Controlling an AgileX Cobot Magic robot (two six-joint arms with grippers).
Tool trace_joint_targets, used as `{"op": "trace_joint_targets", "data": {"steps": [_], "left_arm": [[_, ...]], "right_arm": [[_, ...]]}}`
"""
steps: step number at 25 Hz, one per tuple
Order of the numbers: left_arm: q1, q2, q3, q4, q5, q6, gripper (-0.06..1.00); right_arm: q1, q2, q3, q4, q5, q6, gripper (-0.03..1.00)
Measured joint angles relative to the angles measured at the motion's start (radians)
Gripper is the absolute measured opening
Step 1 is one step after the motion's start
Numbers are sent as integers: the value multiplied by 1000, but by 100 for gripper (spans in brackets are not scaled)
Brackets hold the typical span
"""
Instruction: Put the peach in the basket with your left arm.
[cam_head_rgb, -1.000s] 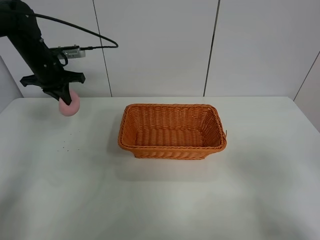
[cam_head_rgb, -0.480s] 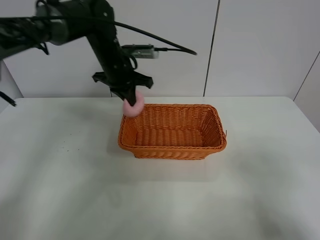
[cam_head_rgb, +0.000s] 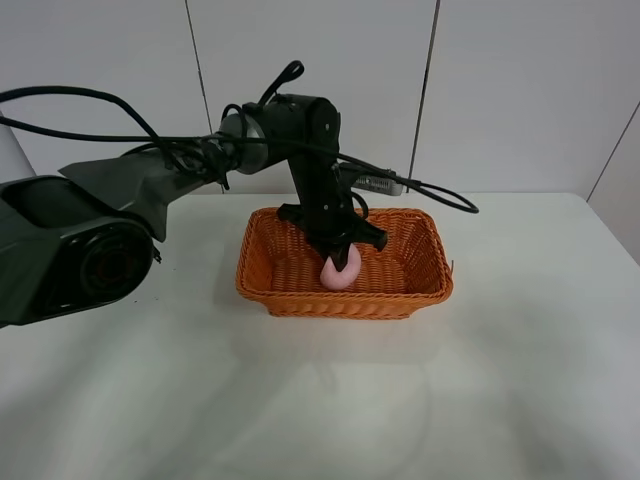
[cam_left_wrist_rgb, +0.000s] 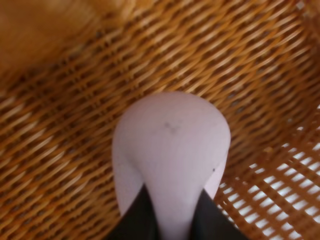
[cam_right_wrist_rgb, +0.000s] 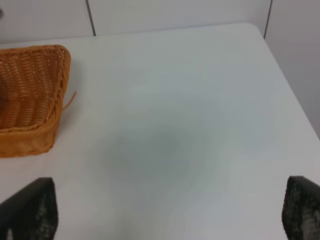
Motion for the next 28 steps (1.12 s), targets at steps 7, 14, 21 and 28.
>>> {"op": "trace_joint_targets", "data": {"steps": [7,14,21,28], "left_arm": [[1,23,-1,1,13,1,78],[2,-27,-10,25,31,4,87],[24,-170,-36,94,32,5,87],[173,-177,-36,99,32,11,87]], "right_arm": [[0,0,0,0,0,0,69],[0,0,0,0,0,0,69],[0,0,0,0,0,0,69],[0,0,0,0,0,0,69]]}}
